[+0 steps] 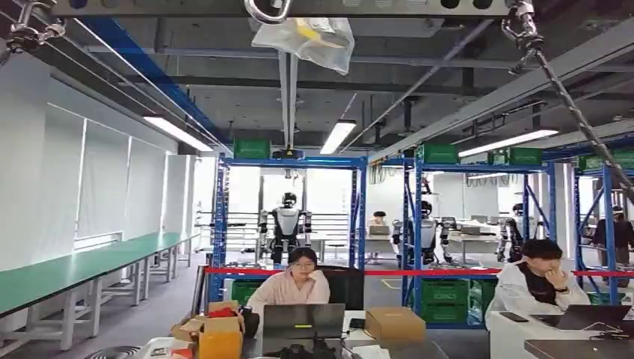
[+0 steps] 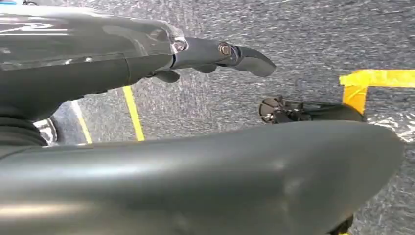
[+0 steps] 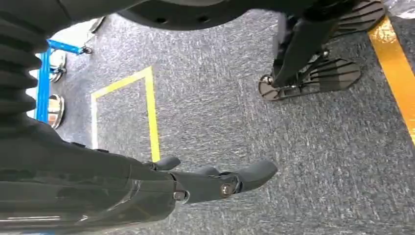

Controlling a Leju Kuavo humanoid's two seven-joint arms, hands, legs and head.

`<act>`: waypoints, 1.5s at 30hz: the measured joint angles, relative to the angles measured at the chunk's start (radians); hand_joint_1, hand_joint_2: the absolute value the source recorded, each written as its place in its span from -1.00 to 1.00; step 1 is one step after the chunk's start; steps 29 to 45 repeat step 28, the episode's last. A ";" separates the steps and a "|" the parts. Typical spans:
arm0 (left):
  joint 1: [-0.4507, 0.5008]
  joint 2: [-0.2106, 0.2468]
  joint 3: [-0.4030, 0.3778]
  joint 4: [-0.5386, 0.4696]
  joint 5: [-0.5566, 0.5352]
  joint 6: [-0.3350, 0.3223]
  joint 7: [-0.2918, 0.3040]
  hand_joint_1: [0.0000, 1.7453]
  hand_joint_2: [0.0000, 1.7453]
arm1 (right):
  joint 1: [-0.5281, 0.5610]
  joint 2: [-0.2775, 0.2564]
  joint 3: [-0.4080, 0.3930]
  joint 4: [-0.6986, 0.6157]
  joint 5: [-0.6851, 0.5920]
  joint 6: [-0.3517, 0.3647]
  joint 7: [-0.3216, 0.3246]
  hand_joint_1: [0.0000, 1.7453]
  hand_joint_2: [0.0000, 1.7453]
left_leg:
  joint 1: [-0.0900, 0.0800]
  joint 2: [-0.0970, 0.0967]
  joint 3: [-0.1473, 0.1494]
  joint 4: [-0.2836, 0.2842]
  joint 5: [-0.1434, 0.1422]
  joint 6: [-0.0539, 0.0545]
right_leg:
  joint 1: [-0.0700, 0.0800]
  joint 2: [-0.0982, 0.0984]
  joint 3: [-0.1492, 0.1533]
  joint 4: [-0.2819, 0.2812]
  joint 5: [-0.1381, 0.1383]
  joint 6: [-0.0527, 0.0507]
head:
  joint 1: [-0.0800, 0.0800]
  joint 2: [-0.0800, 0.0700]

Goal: Take the parts from the cabinet and place them on the table.

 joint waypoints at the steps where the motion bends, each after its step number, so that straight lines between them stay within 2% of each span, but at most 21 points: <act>1: 0.000 0.000 0.000 0.000 0.000 0.001 0.000 -1.00 1.00 | -0.001 0.000 -0.003 0.000 0.001 0.001 0.005 -1.00 1.00 | -0.001 0.001 -0.003 0.001 0.005 -0.006 | -0.001 0.000 -0.002 -0.007 0.000 -0.004 | 0.000 0.000; 2: -0.001 0.000 0.000 0.000 0.000 0.002 0.000 -1.00 1.00 | -0.001 0.001 -0.005 0.000 0.003 0.002 0.010 -1.00 1.00 | -0.001 -0.001 -0.008 0.007 -0.004 -0.010 | -0.012 -0.003 -0.006 -0.012 0.010 -0.017 | 0.000 0.000; 3: -0.001 0.000 0.000 0.000 0.000 0.003 0.000 -1.00 1.00 | -0.001 0.002 -0.008 0.000 0.007 0.002 0.012 -1.00 1.00 | 0.000 -0.005 -0.018 0.031 -0.033 -0.015 | -0.010 -0.004 -0.011 -0.011 0.013 -0.023 | 0.000 0.000; 5: 0.001 0.000 0.000 0.000 0.000 0.003 0.000 -1.00 1.00 | 0.004 0.002 -0.015 0.000 0.012 0.003 0.019 -1.00 1.00 | 0.005 -0.007 -0.076 0.187 -0.136 -0.024 | -0.007 -0.009 -0.024 -0.010 0.021 -0.031 | 0.000 0.000; 6: 0.002 0.000 0.000 0.000 0.000 0.004 0.000 -1.00 1.00 | 0.005 0.002 -0.018 0.000 0.014 0.003 0.020 -1.00 1.00 | 0.005 -0.007 -0.106 0.268 -0.171 -0.027 | -0.005 -0.009 -0.031 -0.007 0.025 -0.031 | 0.000 0.000; 7: 0.003 0.000 0.000 0.000 0.000 0.004 -0.001 -1.00 1.00 | 0.006 0.002 -0.019 0.000 0.017 0.002 0.020 -1.00 1.00 | 0.006 -0.007 -0.122 0.323 -0.184 -0.028 | -0.003 -0.009 -0.037 -0.003 0.027 -0.032 | 0.000 0.000; 8: 0.004 0.000 0.000 0.000 0.002 0.004 -0.002 -1.00 1.00 | 0.007 0.002 -0.020 0.000 0.021 0.000 0.020 -1.00 1.00 | 0.006 -0.007 -0.114 0.324 -0.173 -0.029 | -0.003 -0.009 -0.043 0.001 0.028 -0.032 | 0.000 0.000; 9: 0.004 0.000 0.000 0.000 0.002 0.004 -0.003 -1.00 1.00 | 0.007 0.003 -0.022 0.000 0.022 -0.001 0.020 -1.00 1.00 | 0.006 -0.007 -0.084 0.277 -0.140 -0.028 | -0.002 -0.008 -0.047 0.008 0.028 -0.031 | 0.000 0.000; 11: 0.003 0.000 0.000 0.000 0.002 0.004 -0.005 -1.00 1.00 | 0.005 0.003 -0.026 0.000 0.025 0.000 0.020 -1.00 1.00 | 0.006 -0.007 0.014 0.101 -0.058 -0.022 | -0.002 -0.007 -0.052 0.020 0.024 -0.027 | 0.000 0.000; 12: 0.002 0.000 0.000 0.000 0.002 0.004 -0.005 -1.00 1.00 | 0.006 0.004 -0.027 0.000 0.025 0.001 0.020 -1.00 1.00 | 0.005 -0.009 0.051 0.030 -0.054 -0.014 | -0.001 -0.007 -0.057 0.026 0.020 -0.023 | 0.000 0.000; 16: 0.001 0.000 0.000 0.000 0.003 0.003 -0.007 -1.00 1.00 | 0.004 0.004 -0.036 0.000 0.032 0.011 0.020 -1.00 1.00 | 0.002 -0.010 0.046 0.014 -0.056 0.002 | 0.004 -0.008 -0.068 0.033 0.026 -0.008 | 0.000 0.000; 18: 0.000 -0.002 0.000 0.000 0.003 0.002 -0.011 -1.00 1.00 | 0.004 0.003 -0.041 0.000 0.036 0.015 0.019 -1.00 1.00 | 0.012 -0.009 0.044 0.004 -0.047 0.014 | 0.005 -0.003 -0.077 0.054 -0.002 0.007 | 0.000 0.000; 19: 0.000 -0.002 0.000 0.000 0.004 0.002 -0.013 -1.00 1.00 | 0.005 0.004 -0.044 0.000 0.038 0.015 0.019 -1.00 1.00 | 0.013 -0.009 0.042 0.004 -0.046 0.017 | 0.001 -0.001 -0.101 0.110 -0.040 0.014 | 0.000 0.000; 21: 0.001 -0.002 0.000 0.000 0.006 0.002 -0.014 -1.00 1.00 | 0.005 0.004 -0.048 0.000 0.046 0.018 0.019 -1.00 1.00 | 0.012 -0.007 0.036 0.005 -0.044 0.020 | -0.006 -0.001 -0.182 0.285 -0.120 0.025 | 0.000 0.000; 22: 0.001 -0.002 0.000 0.000 0.006 0.002 -0.014 -1.00 1.00 | 0.006 0.004 -0.050 0.000 0.049 0.018 0.019 -1.00 1.00 | 0.012 -0.006 0.034 0.006 -0.043 0.022 | -0.011 -0.001 -0.214 0.354 -0.138 0.032 | 0.000 0.000; 23: 0.001 -0.002 0.000 0.000 0.008 0.002 -0.014 -1.00 1.00 | 0.009 0.004 -0.051 0.000 0.053 0.018 0.019 -1.00 1.00 | 0.013 -0.006 0.034 0.006 -0.042 0.022 | -0.016 -0.001 -0.221 0.367 -0.128 0.039 | 0.000 0.000; 25: 0.001 -0.002 0.000 0.000 0.009 0.002 -0.014 -1.00 1.00 | 0.011 0.004 -0.051 0.000 0.064 0.018 0.020 -1.00 1.00 | 0.016 -0.008 0.036 0.007 -0.043 0.022 | -0.029 -0.002 -0.164 0.247 -0.047 0.055 | 0.000 0.000; 26: 0.000 -0.002 0.000 0.000 0.010 0.002 -0.015 -1.00 1.00 | 0.009 0.004 -0.051 0.000 0.067 0.018 0.020 -1.00 -1.00 | 0.019 -0.009 0.038 0.009 -0.044 0.021 | -0.035 -0.002 -0.118 0.148 0.004 0.064 | 0.000 0.000; 27: 0.000 -0.002 0.000 0.000 0.011 0.002 -0.016 -1.00 1.00 | 0.009 0.004 -0.051 0.000 0.068 0.019 0.020 -1.00 -1.00 | 0.016 -0.009 0.036 0.012 -0.047 0.016 | -0.044 -0.001 -0.078 0.056 0.042 0.074 | 0.000 0.000; 28: -0.002 0.000 0.000 -0.001 0.011 0.005 -0.015 -1.00 1.00 | 0.009 0.008 -0.052 0.002 0.070 0.024 0.020 -1.00 -1.00 | 0.010 -0.010 0.031 0.020 -0.050 0.012 | -0.039 0.002 -0.067 0.026 0.026 0.088 | 0.000 0.000; 45: -0.002 0.000 0.000 -0.001 0.011 0.005 -0.015 -1.00 1.00 | 0.009 0.008 -0.052 0.002 0.070 0.024 0.020 -1.00 -1.00 | 0.010 -0.010 0.031 0.020 -0.050 0.012 | -0.039 0.002 -0.067 0.026 0.026 0.088 | 0.000 0.000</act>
